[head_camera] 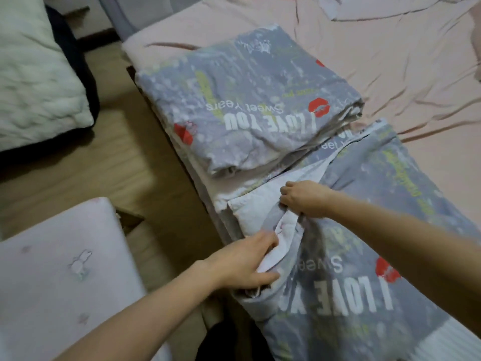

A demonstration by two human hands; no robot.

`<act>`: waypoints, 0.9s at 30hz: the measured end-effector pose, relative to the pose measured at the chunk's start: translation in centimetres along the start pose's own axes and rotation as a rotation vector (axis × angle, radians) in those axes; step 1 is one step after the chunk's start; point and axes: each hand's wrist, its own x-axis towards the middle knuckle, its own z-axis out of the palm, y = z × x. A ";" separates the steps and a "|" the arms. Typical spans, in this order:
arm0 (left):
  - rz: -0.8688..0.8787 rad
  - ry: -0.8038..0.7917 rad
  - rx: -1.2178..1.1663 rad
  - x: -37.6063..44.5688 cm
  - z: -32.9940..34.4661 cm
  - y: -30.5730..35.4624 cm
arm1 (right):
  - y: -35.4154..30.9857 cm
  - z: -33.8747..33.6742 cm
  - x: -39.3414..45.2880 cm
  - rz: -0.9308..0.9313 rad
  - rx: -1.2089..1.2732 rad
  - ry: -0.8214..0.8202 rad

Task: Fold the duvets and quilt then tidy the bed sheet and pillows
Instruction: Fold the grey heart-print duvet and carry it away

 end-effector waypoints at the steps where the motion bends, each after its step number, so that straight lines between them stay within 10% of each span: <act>1: -0.022 -0.028 -0.023 -0.8 0.6 0.3 | -0.7 0.4 -0.5 0.040 0.039 0.020; 8: -0.416 -0.033 0.174 -0.5 -1.2 0.7 | -2.9 -1.3 -1.1 0.247 0.126 -0.025; 11: -0.395 0.244 0.416 1.3 -7.0 -1.1 | -1.4 -2.3 -0.8 0.563 0.140 0.367; 16: -0.620 -0.006 0.519 5.1 -6.9 -2.5 | -1.9 0.8 0.9 0.616 0.326 0.244; 21: -0.280 0.255 0.515 6.5 -4.5 -0.7 | -3.8 4.0 -4.1 0.763 0.371 0.635; 27: -0.095 0.077 0.597 13.1 -0.1 5.1 | -6.7 15.4 -16.7 1.464 1.003 0.242</act>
